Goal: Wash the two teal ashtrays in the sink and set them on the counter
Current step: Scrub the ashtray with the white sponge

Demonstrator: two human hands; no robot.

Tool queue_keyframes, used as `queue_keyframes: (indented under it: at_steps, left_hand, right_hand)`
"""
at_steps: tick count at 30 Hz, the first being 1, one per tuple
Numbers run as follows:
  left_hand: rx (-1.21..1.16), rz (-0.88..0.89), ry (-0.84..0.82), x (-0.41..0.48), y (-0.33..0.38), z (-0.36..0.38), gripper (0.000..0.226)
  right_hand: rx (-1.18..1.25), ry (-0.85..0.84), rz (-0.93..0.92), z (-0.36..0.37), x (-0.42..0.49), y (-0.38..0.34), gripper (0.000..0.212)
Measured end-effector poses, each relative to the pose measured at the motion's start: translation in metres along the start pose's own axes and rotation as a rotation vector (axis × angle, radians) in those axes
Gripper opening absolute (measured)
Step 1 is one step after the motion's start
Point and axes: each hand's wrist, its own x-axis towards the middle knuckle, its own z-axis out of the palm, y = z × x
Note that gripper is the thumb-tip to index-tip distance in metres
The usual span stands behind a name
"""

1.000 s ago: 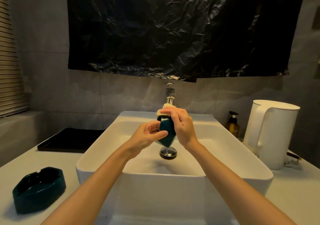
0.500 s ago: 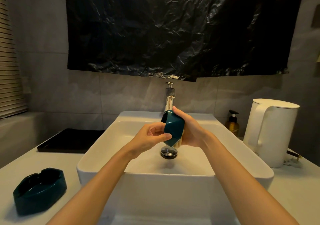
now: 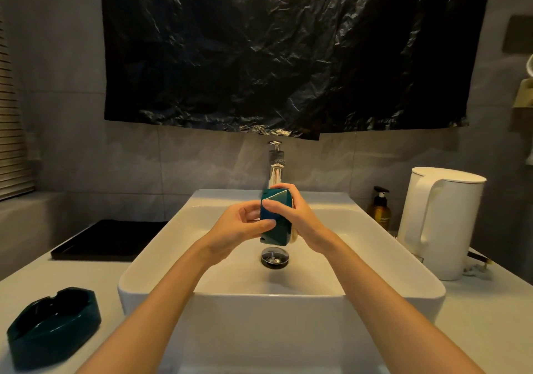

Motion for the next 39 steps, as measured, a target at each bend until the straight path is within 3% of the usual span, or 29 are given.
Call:
queue_keyframes:
  at_steps: [3,9,13,19,22,25,26,29,31,33,36,39]
  left_hand:
    - [-0.011,-0.007,0.013,0.001,-0.001,0.000,0.027]
    - [-0.026,-0.036,0.018,0.002,-0.004,-0.003,0.025]
    - [0.093,-0.028,0.027,0.002,-0.009,-0.002,0.035]
    - [0.204,0.010,0.059,0.000,-0.015,-0.008,0.030]
    - [0.227,0.042,0.042,-0.002,-0.016,-0.007,0.031]
    - [0.320,0.042,-0.007,-0.003,-0.018,-0.003,0.039]
    - [0.341,0.040,-0.013,-0.002,-0.019,-0.003,0.041]
    - [0.349,0.057,0.003,0.000,-0.022,-0.003,0.040]
    - [0.355,0.071,0.009,0.000,-0.023,-0.002,0.039]
    - [0.369,0.080,-0.004,0.000,-0.024,-0.001,0.039]
    - [0.373,0.076,-0.044,-0.001,-0.026,-0.002,0.038]
    - [0.360,0.083,-0.075,-0.002,-0.027,-0.001,0.039]
  right_hand:
    - [0.001,0.004,-0.051,0.004,-0.001,-0.001,0.027]
    - [-0.046,0.024,-0.127,0.014,-0.001,0.000,0.040]
    - [0.062,0.129,-0.237,0.013,-0.002,-0.002,0.018]
    - [-0.464,0.196,-0.623,0.014,-0.006,0.008,0.024]
    - [-0.512,0.181,-0.584,0.014,0.001,0.009,0.028]
    - [-0.262,0.155,-0.328,0.012,0.007,0.004,0.036]
    - [-0.225,0.159,-0.322,0.011,0.006,0.003,0.036]
    - [-0.367,0.261,-0.585,0.009,-0.002,0.006,0.032]
    - [-0.433,0.292,-0.666,0.007,-0.001,0.009,0.032]
    - [-0.392,0.275,-0.577,0.008,0.003,0.006,0.030]
    - [-0.123,0.185,-0.283,0.009,0.010,-0.002,0.029]
    - [-0.012,0.155,-0.056,0.004,0.012,-0.006,0.023]
